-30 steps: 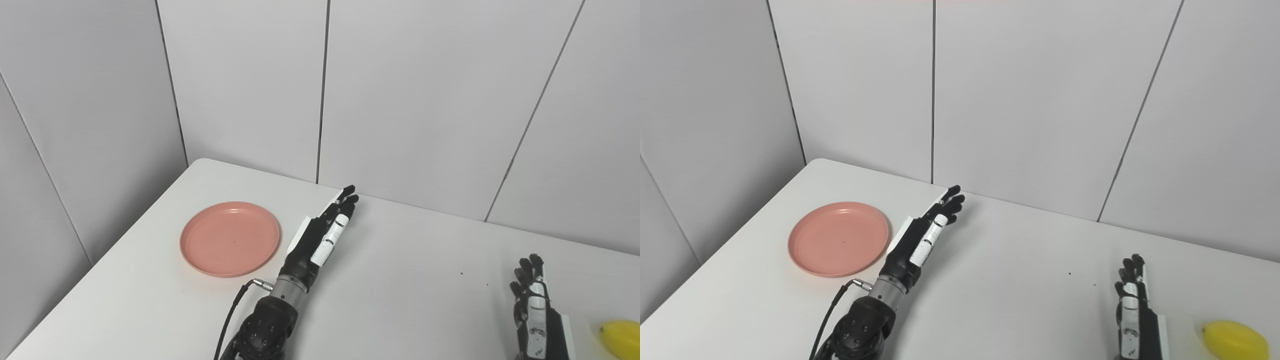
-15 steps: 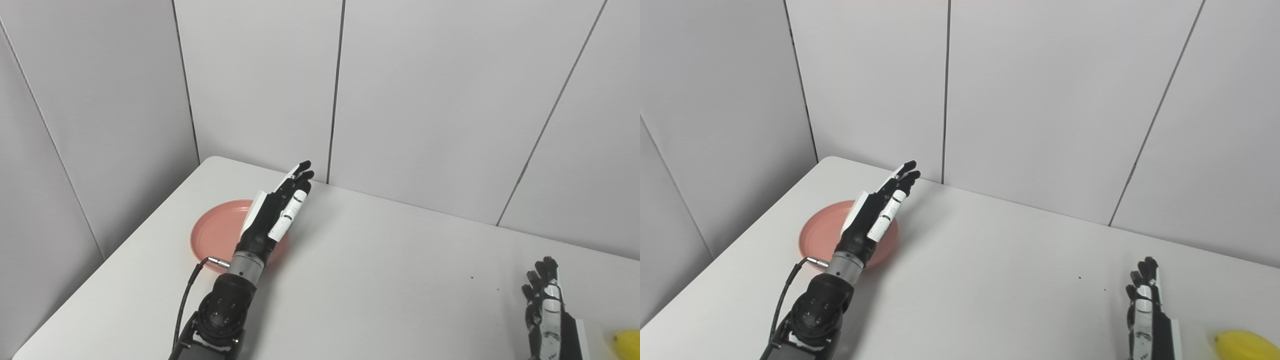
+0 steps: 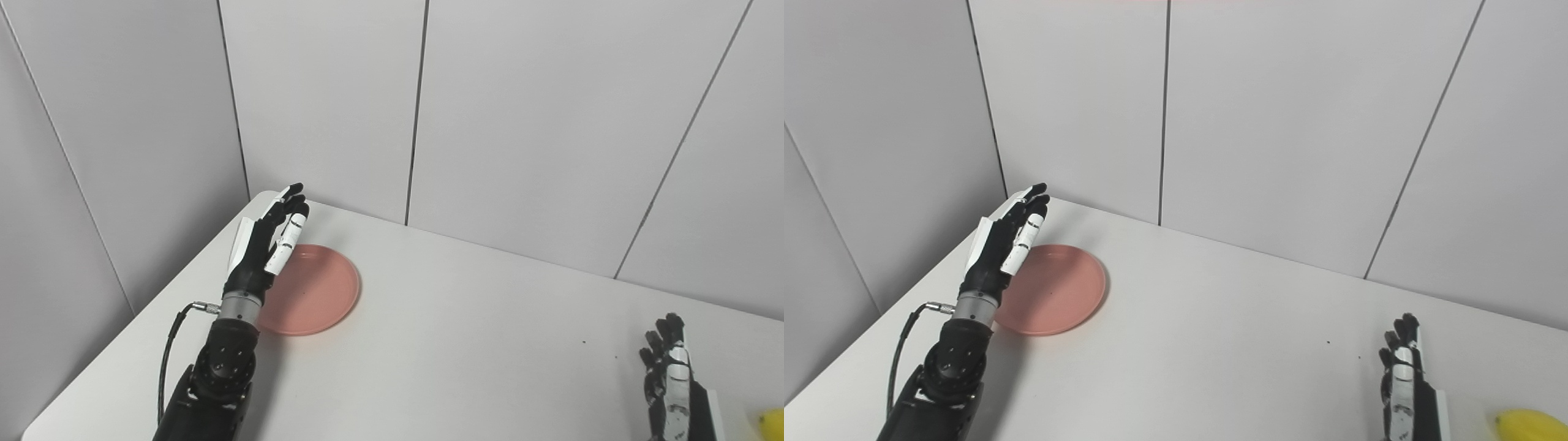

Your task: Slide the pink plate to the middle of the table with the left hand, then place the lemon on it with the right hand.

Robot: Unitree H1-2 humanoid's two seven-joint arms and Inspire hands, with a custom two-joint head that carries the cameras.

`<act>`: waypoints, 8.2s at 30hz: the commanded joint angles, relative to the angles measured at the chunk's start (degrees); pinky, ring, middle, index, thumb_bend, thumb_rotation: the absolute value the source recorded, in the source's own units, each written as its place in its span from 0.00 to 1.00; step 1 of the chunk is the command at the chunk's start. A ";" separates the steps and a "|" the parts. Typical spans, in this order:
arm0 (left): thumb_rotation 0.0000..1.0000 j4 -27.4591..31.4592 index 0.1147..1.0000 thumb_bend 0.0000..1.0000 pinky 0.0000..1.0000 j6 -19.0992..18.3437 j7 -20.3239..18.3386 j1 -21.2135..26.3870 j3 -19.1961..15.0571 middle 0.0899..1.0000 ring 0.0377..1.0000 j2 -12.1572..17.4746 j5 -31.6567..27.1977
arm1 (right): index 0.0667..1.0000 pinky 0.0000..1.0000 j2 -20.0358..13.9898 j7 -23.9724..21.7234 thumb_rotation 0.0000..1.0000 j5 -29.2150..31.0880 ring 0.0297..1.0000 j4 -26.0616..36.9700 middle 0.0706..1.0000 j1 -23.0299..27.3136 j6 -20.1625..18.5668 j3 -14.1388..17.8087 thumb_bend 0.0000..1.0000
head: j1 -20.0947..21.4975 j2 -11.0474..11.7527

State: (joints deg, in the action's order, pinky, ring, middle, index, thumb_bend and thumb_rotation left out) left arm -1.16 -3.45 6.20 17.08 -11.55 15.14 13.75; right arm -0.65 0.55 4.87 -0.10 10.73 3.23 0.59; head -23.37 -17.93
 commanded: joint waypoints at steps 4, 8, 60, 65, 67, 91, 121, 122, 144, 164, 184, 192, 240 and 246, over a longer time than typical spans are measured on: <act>1.00 -0.59 0.84 0.57 0.90 1.25 1.73 1.67 -1.63 0.85 0.89 2.33 -0.26 | 1.00 1.00 -0.20 -0.84 1.00 0.15 1.00 2.76 1.00 1.77 0.02 -0.07 0.35 | -0.83 0.30; 1.00 -3.25 0.85 0.57 0.90 2.70 1.99 1.80 -2.46 0.85 0.88 2.72 -1.25 | 1.00 1.00 -0.36 -0.78 1.00 -0.34 1.00 2.88 1.00 1.89 -0.39 -0.23 0.38 | -1.43 0.55; 1.00 -18.83 0.85 0.56 0.90 3.83 -3.46 3.73 3.06 0.86 0.88 -0.16 -16.59 | 1.00 1.00 1.76 1.43 1.00 -1.91 1.00 9.04 0.99 0.48 -6.58 0.69 0.36 | -1.60 -0.55; 1.00 -19.24 0.85 0.58 0.92 4.71 -4.99 3.84 4.32 0.86 0.88 -0.75 -17.71 | 1.00 1.00 2.24 1.68 1.00 -2.02 1.00 9.70 0.99 0.37 -7.02 0.62 0.34 | -1.17 -0.97; 1.00 -19.28 0.85 0.57 0.92 4.54 -5.51 3.90 4.72 0.86 0.88 -1.15 -18.28 | 1.00 1.00 2.41 1.80 1.00 -2.38 1.00 9.93 0.99 0.36 -7.26 0.53 0.34 | -0.75 -1.12; 1.00 -19.86 0.86 0.56 0.89 5.20 -8.00 4.06 8.65 0.87 0.89 -6.69 -20.81 | 0.98 1.00 1.36 -0.41 1.00 -1.70 1.00 2.46 0.97 1.26 0.67 0.11 0.38 | 9.62 -5.69; 1.00 -17.17 0.86 0.56 0.87 3.90 -10.91 3.49 11.78 0.87 0.87 -10.81 -23.84 | 0.92 0.96 5.16 3.73 0.91 -8.07 0.94 -5.58 0.92 4.54 5.20 -1.71 0.67 | 31.35 -12.27; 1.00 -17.09 0.86 0.56 0.87 3.97 -10.89 3.38 11.81 0.87 0.87 -11.05 -23.77 | 0.92 0.96 5.24 3.72 0.91 -8.15 0.93 -5.67 0.92 4.54 5.24 -1.72 0.67 | 31.35 -12.27; 1.00 -16.52 0.88 0.58 0.95 1.47 -11.07 3.57 13.93 0.89 0.91 -18.16 -22.50 | 0.92 0.96 5.81 5.70 0.95 -11.28 0.92 -7.81 0.91 5.27 5.63 -2.77 0.72 | 36.86 -11.28; 1.00 -22.25 0.88 0.55 0.91 7.07 -11.85 5.20 15.18 0.89 0.89 -20.64 -19.71 | 0.92 0.95 4.92 5.83 0.95 -12.31 0.93 -6.45 0.92 4.96 5.78 -2.62 0.69 | 38.61 -11.79; 1.00 -23.18 0.87 0.59 0.90 8.17 -14.04 4.94 15.46 0.87 0.88 -17.88 -19.01 | 0.92 0.87 -0.16 14.33 0.75 -31.99 0.91 8.29 0.90 2.99 -2.51 1.01 0.69 | 45.22 -13.20; 1.00 -21.99 0.86 0.59 0.89 7.21 -15.22 5.51 16.01 0.86 0.87 -16.45 -18.90 | 0.93 0.87 -4.13 14.12 0.51 -41.28 0.90 15.90 0.90 1.83 -13.38 6.18 0.80 | 46.87 -15.72; 1.00 -21.15 0.87 0.63 0.88 6.75 -17.33 5.58 15.87 0.87 0.88 -15.52 -19.35 | 0.90 0.71 -15.56 5.63 0.09 -43.66 0.85 4.55 0.89 4.33 -29.04 7.22 0.88 | 48.78 -16.46; 1.00 -20.72 0.87 0.63 0.88 6.67 -17.27 5.37 15.95 0.88 0.88 -15.40 -19.12 | 0.88 0.66 -15.49 5.96 0.03 -42.42 0.80 3.57 0.87 5.09 -28.33 5.63 0.86 | 48.78 -16.40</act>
State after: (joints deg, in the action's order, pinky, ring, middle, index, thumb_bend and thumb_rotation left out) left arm -21.65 3.43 -11.11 22.98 4.59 -0.84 -5.86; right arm -14.72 5.24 -37.61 2.71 13.36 -26.80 6.51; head 25.49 -34.37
